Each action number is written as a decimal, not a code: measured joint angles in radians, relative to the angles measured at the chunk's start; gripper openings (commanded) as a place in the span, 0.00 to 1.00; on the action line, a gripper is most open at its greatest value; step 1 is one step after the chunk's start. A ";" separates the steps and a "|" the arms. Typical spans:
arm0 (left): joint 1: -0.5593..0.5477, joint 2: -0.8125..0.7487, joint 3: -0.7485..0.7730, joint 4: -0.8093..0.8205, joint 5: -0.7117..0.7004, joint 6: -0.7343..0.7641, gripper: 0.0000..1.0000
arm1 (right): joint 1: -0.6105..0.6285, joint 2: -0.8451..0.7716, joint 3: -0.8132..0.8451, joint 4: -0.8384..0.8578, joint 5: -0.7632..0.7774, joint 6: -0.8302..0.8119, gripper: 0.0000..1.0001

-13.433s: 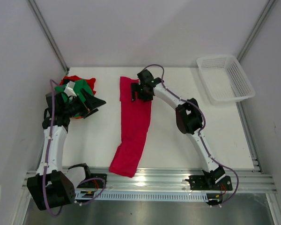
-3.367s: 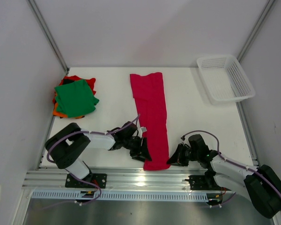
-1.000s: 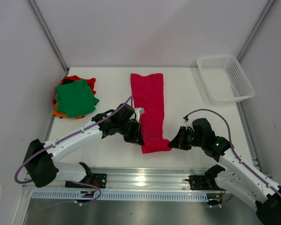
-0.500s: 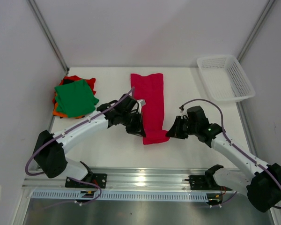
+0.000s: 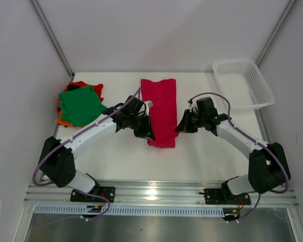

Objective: Fold and stack the t-shirts
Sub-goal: Fold the folded rectangular tshirt in 1/3 of the way

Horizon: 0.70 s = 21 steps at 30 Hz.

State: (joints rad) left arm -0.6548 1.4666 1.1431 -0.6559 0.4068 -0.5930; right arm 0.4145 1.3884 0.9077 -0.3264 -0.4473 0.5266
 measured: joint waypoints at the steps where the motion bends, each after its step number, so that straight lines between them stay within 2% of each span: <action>1: 0.013 0.009 0.002 0.007 0.001 0.001 0.01 | -0.006 0.026 0.021 0.004 -0.005 -0.006 0.00; 11: 0.166 0.159 0.120 0.019 0.045 0.054 0.01 | -0.041 0.226 0.276 -0.024 -0.027 -0.093 0.00; 21: 0.196 0.257 0.245 -0.030 0.076 0.108 0.01 | -0.065 0.269 0.318 -0.042 -0.029 -0.119 0.00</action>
State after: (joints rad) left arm -0.4587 1.7233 1.3880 -0.6861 0.4824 -0.4854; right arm 0.3496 1.6569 1.2255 -0.3687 -0.4763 0.4080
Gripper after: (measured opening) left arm 0.011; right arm 0.107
